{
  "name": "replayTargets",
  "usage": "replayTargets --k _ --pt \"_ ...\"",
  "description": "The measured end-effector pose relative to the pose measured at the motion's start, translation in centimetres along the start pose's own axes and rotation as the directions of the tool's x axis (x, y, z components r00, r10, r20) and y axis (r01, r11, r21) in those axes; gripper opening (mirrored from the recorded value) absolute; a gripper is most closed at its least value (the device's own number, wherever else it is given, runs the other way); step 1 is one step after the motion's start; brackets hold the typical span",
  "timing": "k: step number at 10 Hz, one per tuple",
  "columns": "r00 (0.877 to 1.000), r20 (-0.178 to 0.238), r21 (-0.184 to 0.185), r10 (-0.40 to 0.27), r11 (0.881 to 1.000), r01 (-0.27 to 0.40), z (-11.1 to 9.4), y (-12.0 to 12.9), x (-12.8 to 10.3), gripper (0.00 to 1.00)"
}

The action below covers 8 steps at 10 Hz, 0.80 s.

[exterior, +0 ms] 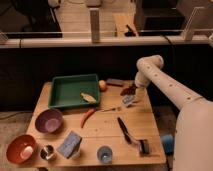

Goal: Place eraser in tray

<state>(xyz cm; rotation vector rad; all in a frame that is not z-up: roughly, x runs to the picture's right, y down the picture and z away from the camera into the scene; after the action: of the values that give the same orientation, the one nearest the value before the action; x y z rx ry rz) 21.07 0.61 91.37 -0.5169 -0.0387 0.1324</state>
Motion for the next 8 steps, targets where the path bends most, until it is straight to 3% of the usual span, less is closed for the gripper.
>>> replayTargets --k 8 --pt "1.000 0.009 -0.021 0.021 1.000 -0.021 3.2 -0.2 -0.9 0.80"
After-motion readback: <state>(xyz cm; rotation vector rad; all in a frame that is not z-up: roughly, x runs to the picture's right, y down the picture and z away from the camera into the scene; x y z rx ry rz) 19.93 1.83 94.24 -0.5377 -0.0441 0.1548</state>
